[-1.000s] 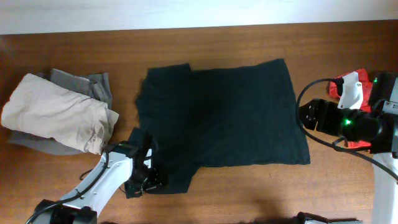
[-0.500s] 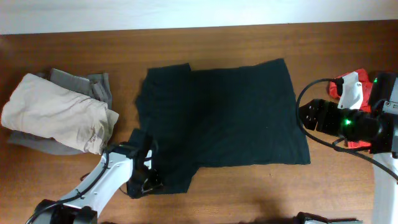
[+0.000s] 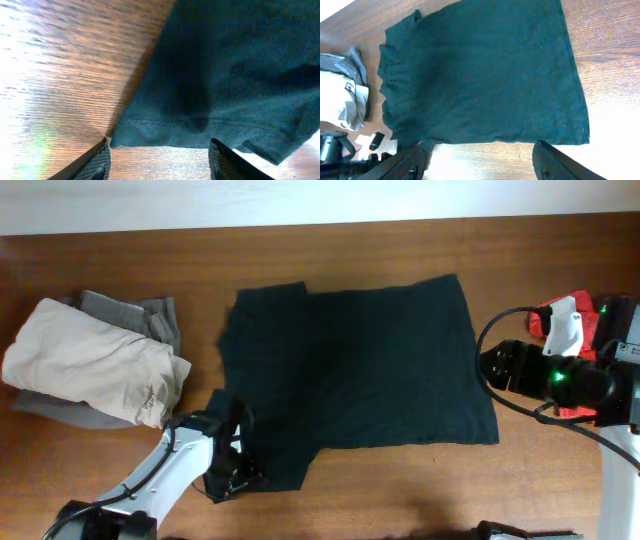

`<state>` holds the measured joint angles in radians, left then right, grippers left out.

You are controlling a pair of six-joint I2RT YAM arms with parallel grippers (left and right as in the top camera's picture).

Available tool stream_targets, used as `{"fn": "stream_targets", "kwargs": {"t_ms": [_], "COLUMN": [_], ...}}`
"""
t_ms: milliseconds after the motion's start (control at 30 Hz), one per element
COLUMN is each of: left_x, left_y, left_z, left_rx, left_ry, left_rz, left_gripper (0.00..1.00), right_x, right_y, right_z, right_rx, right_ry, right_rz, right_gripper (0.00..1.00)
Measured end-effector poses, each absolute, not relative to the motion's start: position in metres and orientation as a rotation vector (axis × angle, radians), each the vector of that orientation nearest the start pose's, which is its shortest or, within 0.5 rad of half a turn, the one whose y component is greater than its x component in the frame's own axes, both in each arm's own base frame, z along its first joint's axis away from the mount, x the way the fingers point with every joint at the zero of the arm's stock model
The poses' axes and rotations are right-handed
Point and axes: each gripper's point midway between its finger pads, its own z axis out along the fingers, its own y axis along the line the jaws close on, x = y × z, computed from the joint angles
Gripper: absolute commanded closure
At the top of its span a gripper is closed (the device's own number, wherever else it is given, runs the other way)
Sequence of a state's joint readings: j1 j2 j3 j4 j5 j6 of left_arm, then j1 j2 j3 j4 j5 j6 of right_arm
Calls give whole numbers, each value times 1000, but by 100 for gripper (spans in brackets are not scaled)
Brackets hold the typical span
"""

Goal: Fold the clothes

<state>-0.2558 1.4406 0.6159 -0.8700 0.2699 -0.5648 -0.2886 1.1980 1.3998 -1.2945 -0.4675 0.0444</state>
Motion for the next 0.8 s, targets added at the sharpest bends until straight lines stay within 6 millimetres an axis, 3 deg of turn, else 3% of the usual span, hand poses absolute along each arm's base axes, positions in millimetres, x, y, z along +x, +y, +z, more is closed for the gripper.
{"fn": "stream_targets", "kwargs": {"t_ms": [33, 100, 300, 367, 633, 800], "left_x": [151, 154, 160, 160, 151, 132], "left_y": [-85, -81, -76, -76, -78, -77], "left_z": [-2, -2, -3, -3, 0, 19], "left_rx": [-560, -613, -668, -670, -622, -602], "left_ry": [3295, 3278, 3249, 3250, 3294, 3407], "left_rz": [-339, -350, -361, -361, -391, -364], "left_gripper": [49, 62, 82, 98, 99, 99], "right_x": [268, 268, 268, 268, 268, 268], "right_y": [1, 1, 1, 1, 1, 1], "right_z": [265, 265, 265, 265, 265, 265], "right_rx": [279, 279, 278, 278, 278, 279], "right_ry": [2554, 2554, 2554, 2554, 2554, 2554], "right_rz": [530, 530, 530, 530, 530, 530], "right_gripper": [30, 30, 30, 30, 30, 30]}}
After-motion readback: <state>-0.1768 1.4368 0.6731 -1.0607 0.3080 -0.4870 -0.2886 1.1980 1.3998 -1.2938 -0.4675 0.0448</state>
